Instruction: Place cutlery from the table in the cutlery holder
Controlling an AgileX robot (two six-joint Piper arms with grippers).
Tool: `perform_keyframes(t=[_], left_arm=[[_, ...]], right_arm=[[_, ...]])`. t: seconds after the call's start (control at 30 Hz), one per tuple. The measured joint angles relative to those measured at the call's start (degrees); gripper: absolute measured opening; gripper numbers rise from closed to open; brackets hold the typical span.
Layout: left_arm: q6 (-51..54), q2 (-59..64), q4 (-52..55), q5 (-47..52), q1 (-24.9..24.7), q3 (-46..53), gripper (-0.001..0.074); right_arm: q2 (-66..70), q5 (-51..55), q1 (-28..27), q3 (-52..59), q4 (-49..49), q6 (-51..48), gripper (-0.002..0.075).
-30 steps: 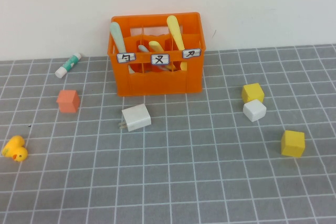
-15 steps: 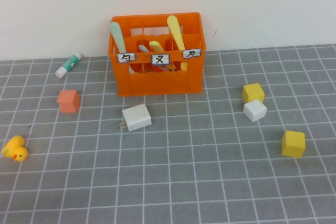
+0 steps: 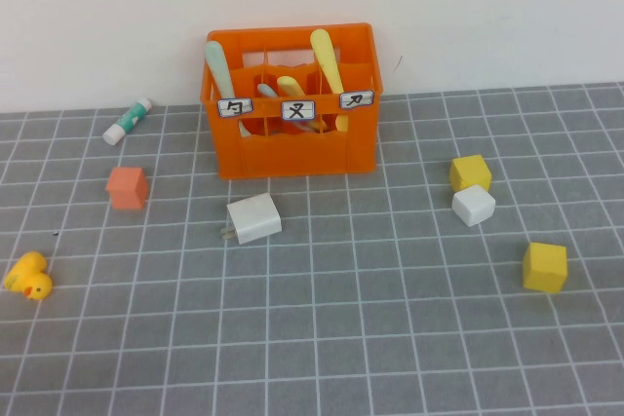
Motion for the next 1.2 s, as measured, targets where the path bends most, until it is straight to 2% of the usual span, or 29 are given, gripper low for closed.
perform_keyframes(t=[0.17,0.33,0.43,0.53,0.73,1.2], left_arm=[[-0.16,0.00,0.00,0.00,0.00,0.00,-0.0001],[-0.06,0.00,0.00,0.07,0.00,0.00,-0.0001],[-0.06,0.00,0.00,0.07,0.00,0.00,-0.0001],[-0.06,0.00,0.00,0.07,0.00,0.00,-0.0001],[-0.06,-0.04,0.00,0.23,0.00,0.00,-0.0001],[-0.06,-0.17,0.00,0.23,0.00,0.00,-0.0001]], right_arm=[[-7.20,-0.31,-13.37,3.63,0.00,3.96,0.0000],[-12.49,-4.39,-22.42,13.10,0.00,11.54,0.0000],[-15.85,-7.40,-22.82,19.72,0.00,13.15,0.0000],[-19.71,-8.79,-21.00,23.57,0.20,13.51,0.0000],[-21.13,-7.70,-17.22,23.83,0.83,14.34,0.0000],[-21.17,-4.81,-16.82,23.73,1.52,14.77,0.0000]])
